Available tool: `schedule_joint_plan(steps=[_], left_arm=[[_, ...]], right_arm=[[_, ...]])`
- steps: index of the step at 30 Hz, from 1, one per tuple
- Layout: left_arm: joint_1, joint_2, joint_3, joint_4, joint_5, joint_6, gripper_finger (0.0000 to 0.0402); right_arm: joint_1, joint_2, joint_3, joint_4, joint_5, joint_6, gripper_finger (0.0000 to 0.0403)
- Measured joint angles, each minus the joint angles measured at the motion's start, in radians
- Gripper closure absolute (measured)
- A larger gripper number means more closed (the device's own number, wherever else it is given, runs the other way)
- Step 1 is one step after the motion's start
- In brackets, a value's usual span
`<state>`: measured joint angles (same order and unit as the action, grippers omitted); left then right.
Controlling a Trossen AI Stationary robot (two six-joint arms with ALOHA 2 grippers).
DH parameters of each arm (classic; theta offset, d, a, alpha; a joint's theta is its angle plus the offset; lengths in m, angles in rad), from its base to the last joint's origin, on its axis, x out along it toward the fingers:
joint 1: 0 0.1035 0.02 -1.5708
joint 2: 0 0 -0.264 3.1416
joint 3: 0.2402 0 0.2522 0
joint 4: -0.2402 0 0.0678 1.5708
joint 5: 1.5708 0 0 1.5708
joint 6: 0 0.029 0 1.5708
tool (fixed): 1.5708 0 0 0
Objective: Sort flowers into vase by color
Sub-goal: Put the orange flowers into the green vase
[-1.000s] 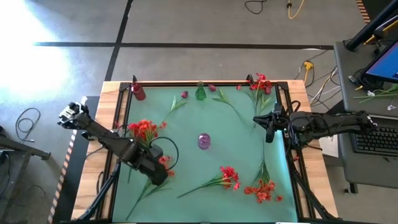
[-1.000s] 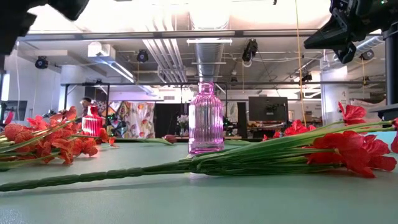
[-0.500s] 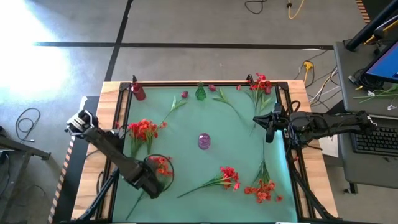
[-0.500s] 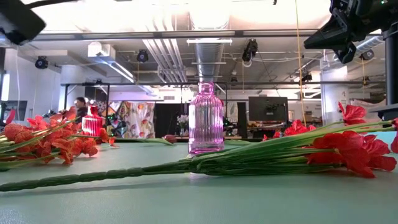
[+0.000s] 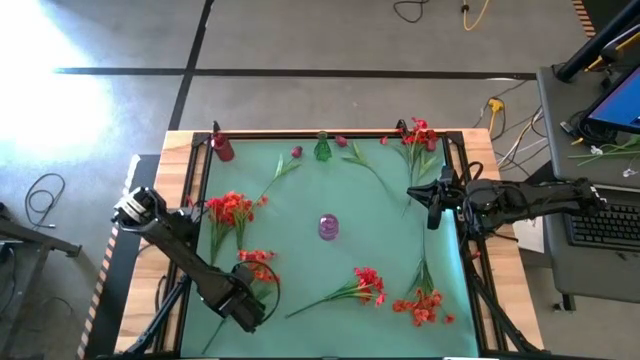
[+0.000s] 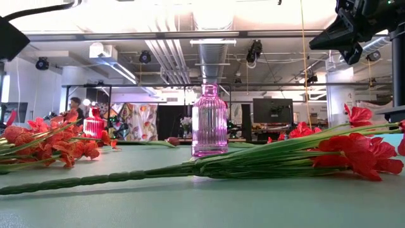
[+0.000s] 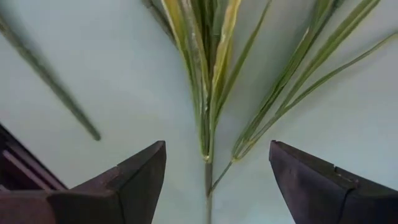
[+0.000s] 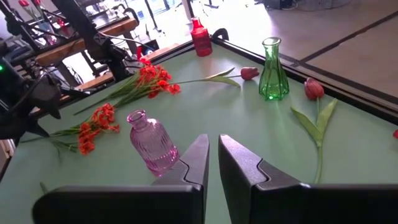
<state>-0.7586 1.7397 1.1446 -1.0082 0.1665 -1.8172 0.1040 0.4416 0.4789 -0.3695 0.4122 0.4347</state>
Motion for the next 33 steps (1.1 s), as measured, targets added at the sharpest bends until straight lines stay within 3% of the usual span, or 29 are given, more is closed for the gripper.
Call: schedule_joint_plan(steps=[12,33], left_arm=[[-0.001,0.065,0.000,0.074,0.001,0.000,0.0130],[-0.011,0.074,-0.015,0.079,0.000,0.008,0.0130]], right_arm=[[0.000,0.000,0.001,0.000,0.000,0.001,0.0374],[0.000,0.000,0.001,0.000,0.000,0.001,0.0374]])
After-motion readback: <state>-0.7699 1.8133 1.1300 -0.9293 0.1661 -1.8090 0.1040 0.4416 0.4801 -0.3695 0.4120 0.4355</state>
